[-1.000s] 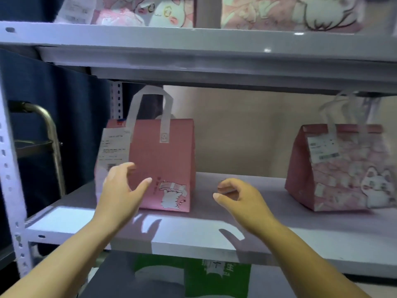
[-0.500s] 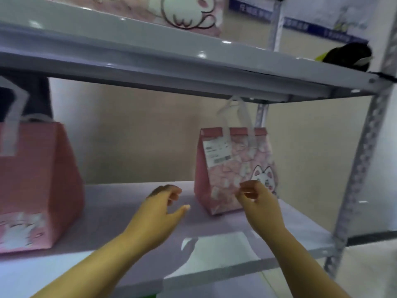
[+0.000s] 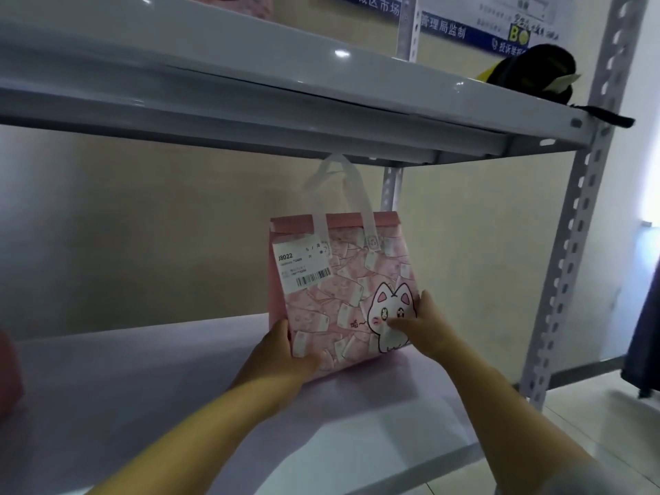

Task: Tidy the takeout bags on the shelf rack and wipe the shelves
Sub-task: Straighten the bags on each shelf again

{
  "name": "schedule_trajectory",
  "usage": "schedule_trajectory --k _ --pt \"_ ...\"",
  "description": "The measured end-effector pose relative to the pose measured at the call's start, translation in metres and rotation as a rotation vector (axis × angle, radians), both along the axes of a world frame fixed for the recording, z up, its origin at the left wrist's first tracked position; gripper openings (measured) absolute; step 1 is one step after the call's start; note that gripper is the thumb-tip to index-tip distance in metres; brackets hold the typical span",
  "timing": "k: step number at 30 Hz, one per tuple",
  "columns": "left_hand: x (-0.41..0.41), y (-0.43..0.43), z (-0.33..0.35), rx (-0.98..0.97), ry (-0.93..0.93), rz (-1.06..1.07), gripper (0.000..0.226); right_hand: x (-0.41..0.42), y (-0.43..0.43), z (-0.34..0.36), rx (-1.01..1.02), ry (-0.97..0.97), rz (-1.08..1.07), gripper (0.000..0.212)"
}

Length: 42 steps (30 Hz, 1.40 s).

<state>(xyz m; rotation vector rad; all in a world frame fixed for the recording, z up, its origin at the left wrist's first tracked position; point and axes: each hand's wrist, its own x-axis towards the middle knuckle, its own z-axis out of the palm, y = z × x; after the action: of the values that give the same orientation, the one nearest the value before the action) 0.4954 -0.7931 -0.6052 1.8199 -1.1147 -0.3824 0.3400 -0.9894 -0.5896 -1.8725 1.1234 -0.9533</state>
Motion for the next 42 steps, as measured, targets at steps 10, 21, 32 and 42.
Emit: schedule_trajectory --k 10,21,32,42 --pt "0.014 0.039 0.003 -0.097 0.074 0.093 0.046 -0.004 0.043 -0.013 -0.083 -0.146 0.029 0.026" --pt "0.046 0.153 -0.01 -0.229 -0.065 0.198 0.042 0.014 0.157 -0.023 -0.133 -0.186 0.197 0.033" --pt "0.073 0.227 -0.016 -0.238 -0.147 0.34 0.04 0.047 0.222 -0.024 -0.159 -0.162 0.332 0.039" --pt "0.072 0.252 -0.015 -0.18 -0.172 0.399 0.052 0.05 0.241 -0.022 -0.138 -0.157 0.352 0.036"
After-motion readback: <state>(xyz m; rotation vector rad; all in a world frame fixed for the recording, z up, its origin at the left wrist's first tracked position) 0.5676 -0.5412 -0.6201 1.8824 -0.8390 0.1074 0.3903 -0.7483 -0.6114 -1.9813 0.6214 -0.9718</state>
